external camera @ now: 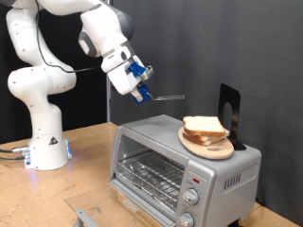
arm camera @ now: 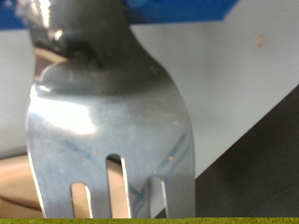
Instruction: Make a piece of toast with the oven
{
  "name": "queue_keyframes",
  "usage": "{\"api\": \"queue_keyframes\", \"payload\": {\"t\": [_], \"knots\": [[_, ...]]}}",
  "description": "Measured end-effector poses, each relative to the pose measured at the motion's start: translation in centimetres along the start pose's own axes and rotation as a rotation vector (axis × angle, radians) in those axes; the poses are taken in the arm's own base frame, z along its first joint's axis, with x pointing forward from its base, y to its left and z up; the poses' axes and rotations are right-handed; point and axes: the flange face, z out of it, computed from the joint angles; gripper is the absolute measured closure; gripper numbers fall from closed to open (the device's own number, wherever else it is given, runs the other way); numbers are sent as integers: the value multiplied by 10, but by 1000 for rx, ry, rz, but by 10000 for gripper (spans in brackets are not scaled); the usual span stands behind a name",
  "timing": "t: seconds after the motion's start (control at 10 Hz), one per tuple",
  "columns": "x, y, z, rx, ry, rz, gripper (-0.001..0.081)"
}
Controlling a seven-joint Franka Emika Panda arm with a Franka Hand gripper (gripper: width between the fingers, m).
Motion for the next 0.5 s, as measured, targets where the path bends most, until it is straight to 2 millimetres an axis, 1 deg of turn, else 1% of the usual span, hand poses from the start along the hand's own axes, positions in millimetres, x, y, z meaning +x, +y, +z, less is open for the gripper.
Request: {"api": "queue_keyframes", "payload": {"t": [0.3,0.5], "knots": [[5,29,-18,2,-9,52,320],[10,48,-26,-24,-8,72,320]]}}
